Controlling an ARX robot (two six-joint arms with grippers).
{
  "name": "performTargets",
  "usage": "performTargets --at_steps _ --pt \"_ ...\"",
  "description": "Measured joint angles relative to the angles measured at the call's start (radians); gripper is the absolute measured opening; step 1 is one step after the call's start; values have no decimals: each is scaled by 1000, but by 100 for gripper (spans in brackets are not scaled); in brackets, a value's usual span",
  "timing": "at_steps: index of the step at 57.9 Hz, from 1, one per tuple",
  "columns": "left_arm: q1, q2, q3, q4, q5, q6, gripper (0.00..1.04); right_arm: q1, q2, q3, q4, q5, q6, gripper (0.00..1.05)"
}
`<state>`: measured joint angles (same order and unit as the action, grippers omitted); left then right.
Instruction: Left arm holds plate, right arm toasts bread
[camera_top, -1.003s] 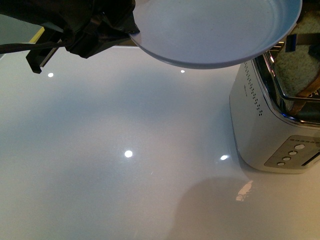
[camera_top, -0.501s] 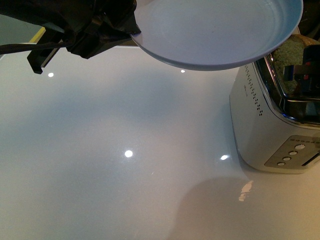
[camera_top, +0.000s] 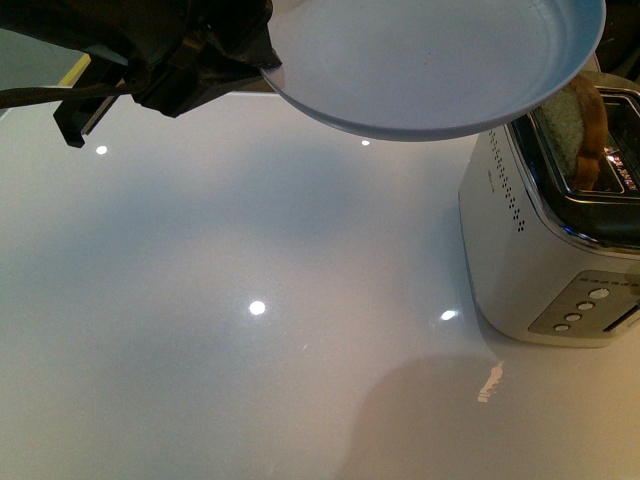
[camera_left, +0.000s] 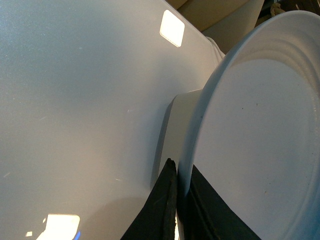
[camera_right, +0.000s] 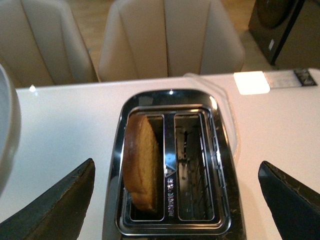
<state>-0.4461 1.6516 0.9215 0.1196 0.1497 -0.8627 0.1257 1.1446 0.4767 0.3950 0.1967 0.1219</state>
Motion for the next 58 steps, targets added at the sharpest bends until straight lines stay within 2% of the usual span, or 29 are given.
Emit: performTargets --at_steps 12,15,18,21,25,28,38,58 --pt "-1 0 0 0 1 0 3 -8 -64 -32 10 8 -1 96" --pt "-1 0 0 0 0 0 3 -18 -55 -59 92 -38 -25 90" --pt "-1 0 0 0 0 0 3 -29 -58 -134 274 -97 -67 80" --pt "-1 0 0 0 0 0 3 -37 -87 -193 360 -116 -90 68" --pt "-1 0 0 0 0 0 3 -50 -139 -242 369 -124 -100 52" --pt "-1 0 0 0 0 0 3 -95 -184 -281 361 -186 -108 38" --pt "-1 0 0 0 0 0 3 -122 -295 -349 318 -195 -116 1" --pt "-1 0 0 0 0 0 3 -122 -475 -417 205 -195 -118 2"
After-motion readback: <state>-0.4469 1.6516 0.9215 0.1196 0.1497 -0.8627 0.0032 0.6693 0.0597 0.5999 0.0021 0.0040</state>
